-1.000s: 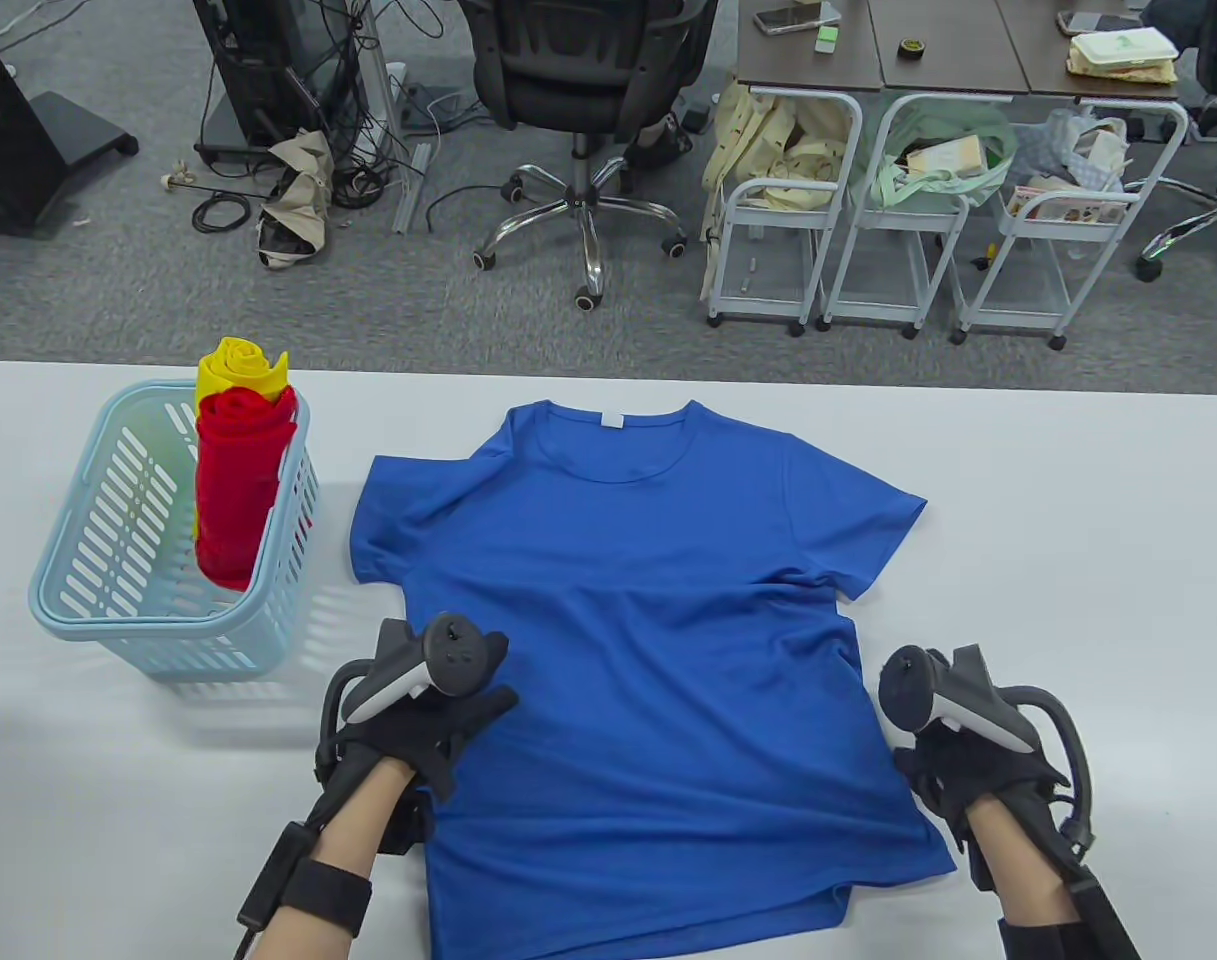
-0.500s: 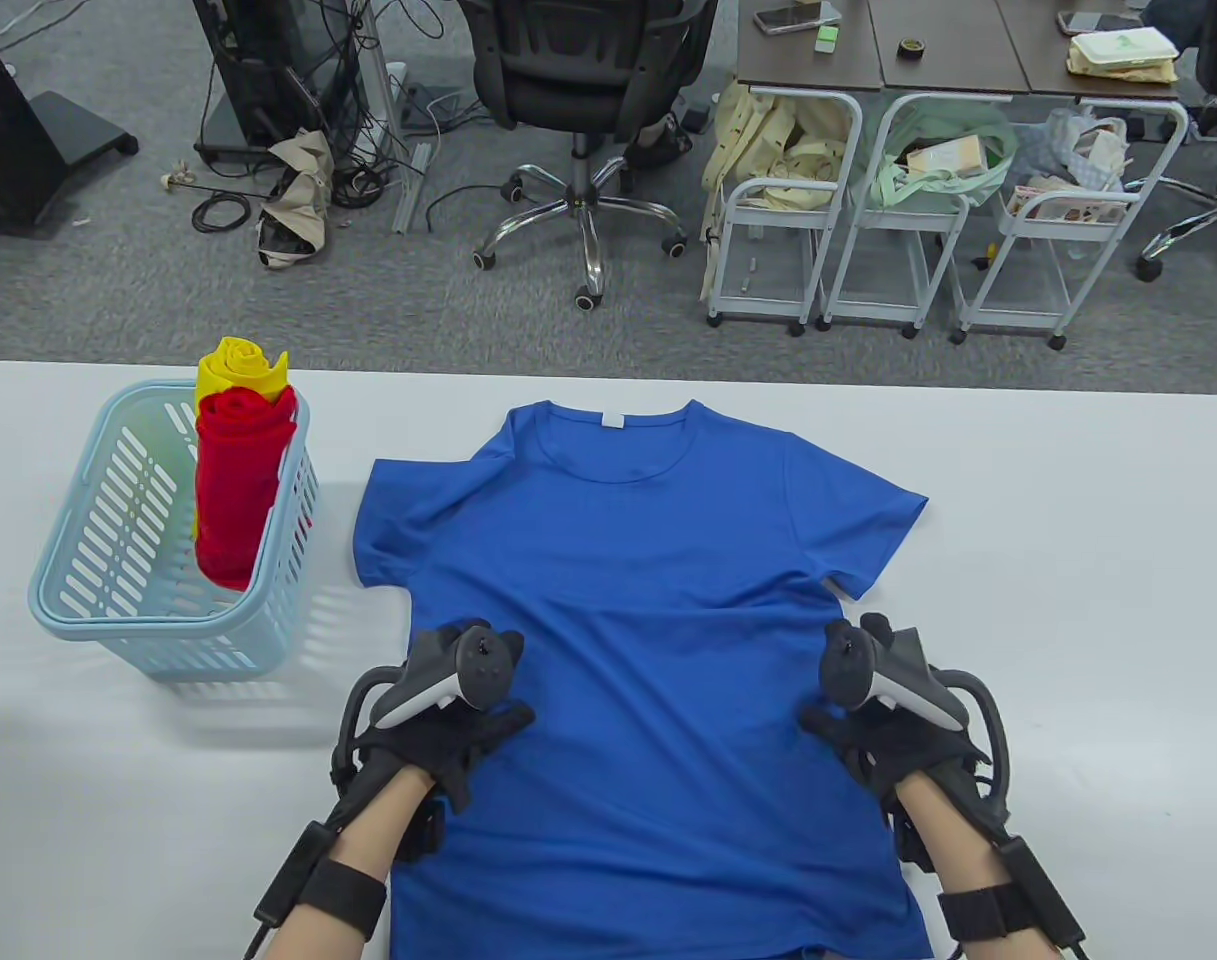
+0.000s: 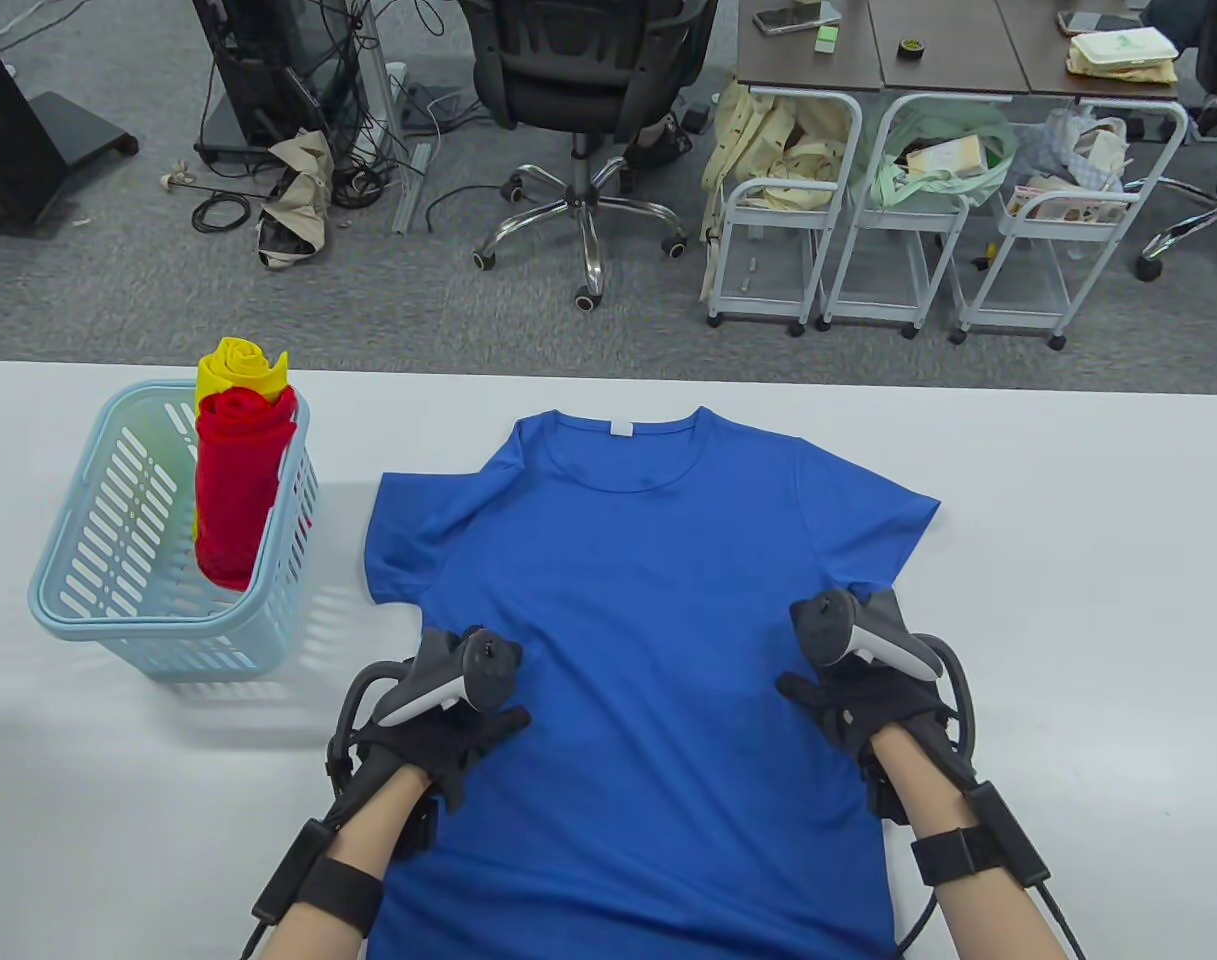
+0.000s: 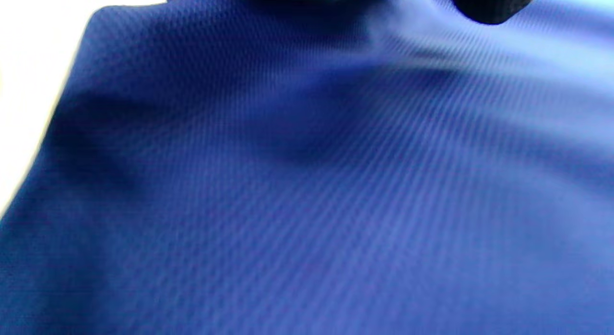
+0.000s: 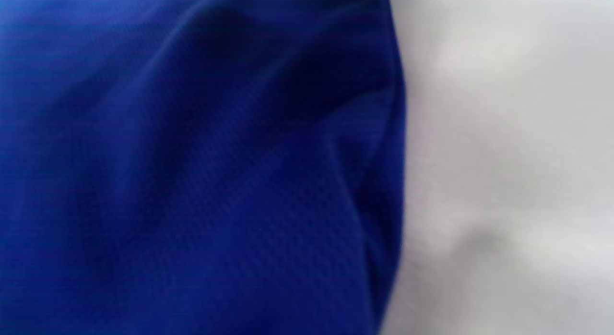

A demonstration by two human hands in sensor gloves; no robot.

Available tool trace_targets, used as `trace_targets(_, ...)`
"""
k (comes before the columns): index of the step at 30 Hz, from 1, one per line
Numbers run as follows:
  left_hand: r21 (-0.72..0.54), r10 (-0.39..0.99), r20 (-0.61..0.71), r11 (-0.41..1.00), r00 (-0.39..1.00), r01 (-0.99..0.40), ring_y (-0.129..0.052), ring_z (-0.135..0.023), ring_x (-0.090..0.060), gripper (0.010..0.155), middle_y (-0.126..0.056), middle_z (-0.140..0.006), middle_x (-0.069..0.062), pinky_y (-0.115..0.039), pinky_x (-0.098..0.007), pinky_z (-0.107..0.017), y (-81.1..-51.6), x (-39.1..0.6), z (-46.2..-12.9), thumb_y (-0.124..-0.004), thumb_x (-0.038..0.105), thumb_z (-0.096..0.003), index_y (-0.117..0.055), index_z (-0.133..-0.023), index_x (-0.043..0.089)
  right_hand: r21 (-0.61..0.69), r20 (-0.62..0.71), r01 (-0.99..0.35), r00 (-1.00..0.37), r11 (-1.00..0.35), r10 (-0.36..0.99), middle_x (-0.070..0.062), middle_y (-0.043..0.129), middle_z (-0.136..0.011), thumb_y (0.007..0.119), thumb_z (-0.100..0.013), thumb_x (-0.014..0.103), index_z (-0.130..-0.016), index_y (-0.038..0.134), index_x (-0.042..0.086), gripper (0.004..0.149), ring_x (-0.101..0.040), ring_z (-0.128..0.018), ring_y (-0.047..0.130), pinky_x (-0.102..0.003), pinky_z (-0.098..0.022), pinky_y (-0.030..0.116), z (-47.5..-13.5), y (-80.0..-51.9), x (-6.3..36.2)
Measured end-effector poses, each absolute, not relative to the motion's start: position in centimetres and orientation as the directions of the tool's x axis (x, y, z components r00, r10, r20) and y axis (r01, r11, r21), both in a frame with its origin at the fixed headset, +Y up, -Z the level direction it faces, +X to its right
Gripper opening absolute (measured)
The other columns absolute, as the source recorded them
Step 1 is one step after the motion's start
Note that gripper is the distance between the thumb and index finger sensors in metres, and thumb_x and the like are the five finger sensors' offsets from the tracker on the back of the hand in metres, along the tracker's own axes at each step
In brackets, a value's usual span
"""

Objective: Roll t-shirt into tight roll

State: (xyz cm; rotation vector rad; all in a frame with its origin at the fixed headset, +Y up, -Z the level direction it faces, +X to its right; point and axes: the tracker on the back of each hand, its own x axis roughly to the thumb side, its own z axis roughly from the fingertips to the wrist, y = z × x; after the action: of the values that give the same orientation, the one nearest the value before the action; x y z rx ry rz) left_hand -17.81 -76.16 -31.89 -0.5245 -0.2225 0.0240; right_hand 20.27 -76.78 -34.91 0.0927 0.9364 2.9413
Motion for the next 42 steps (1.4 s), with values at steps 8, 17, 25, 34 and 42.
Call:
trace_targets(8,-0.399,0.124,0.108,0.914,0.986,-0.072,-0.061,-0.112,-0.036,0.064,-0.049,-0.128,-0.008,-0.057,-0.057,-0.078,-73.7,-19.6,-32.7,-0.053,0.057,-0.0593,-0.045,-0.118,0.033,0.635,-0.034,-0.077,-0.997,-0.768,0.072,-0.005,0.001,-0.114,0.068,-0.053,0.053,-0.111,0.009,0.03,0.086,-0.039,-0.108,0.002,-0.062,-0.074,0.021,-35.9,-77.2,24.5)
trace_targets(17,-0.559,0.083,-0.074,0.822,0.994,-0.11,-0.009,-0.116,-0.039,0.067,-0.009,-0.129,-0.003,-0.028,-0.066,-0.08,-75.1,-19.3,-42.3,-0.036,0.053,-0.063,-0.003,-0.117,0.03,0.655,-0.076,-0.1,-0.995,-0.749,0.067,-0.003,0.0,-0.114,0.075,-0.049,0.052,-0.11,0.008,0.032,0.092,-0.04,-0.109,0.002,-0.063,-0.075,0.02,-35.5,-77.1,26.5)
trace_targets(25,-0.586,0.034,-0.33,0.776,0.943,-0.233,-0.005,-0.113,-0.044,0.074,-0.007,-0.127,-0.011,-0.015,-0.069,-0.074,-76.8,-23.1,-45.0,-0.024,0.061,-0.0583,0.008,-0.113,0.023,0.65,-0.095,-0.094,-0.995,-0.754,0.042,-0.004,0.001,-0.115,0.079,-0.047,0.054,-0.111,0.009,0.03,0.097,-0.042,-0.109,0.003,-0.063,-0.075,0.022,-35.0,-76.9,27.1)
trace_targets(34,-0.484,0.167,0.162,0.872,0.973,-0.069,-0.016,-0.117,-0.038,0.07,-0.018,-0.129,-0.007,-0.03,-0.066,-0.08,-75.0,-17.3,-37.6,-0.047,0.063,-0.0572,-0.03,-0.12,0.035,0.532,0.042,-0.038,-0.997,-0.846,0.071,-0.014,0.02,-0.117,0.055,-0.058,0.045,-0.114,0.02,0.019,0.072,-0.041,-0.11,0.024,-0.055,-0.075,0.04,-32.4,-75.2,23.0)
trace_targets(42,-0.582,-0.01,0.231,0.8,0.973,0.146,-0.006,-0.115,-0.035,0.075,-0.001,-0.125,-0.001,-0.024,-0.065,-0.08,-78.3,-13.9,-38.7,-0.039,0.07,-0.0553,-0.006,-0.115,0.038,0.607,-0.055,-0.03,-0.998,-0.794,-0.004,-0.011,0.003,-0.113,0.052,-0.057,0.052,-0.11,0.006,0.023,0.076,-0.039,-0.108,0.008,-0.055,-0.076,0.032,-35.2,-77.6,24.5)
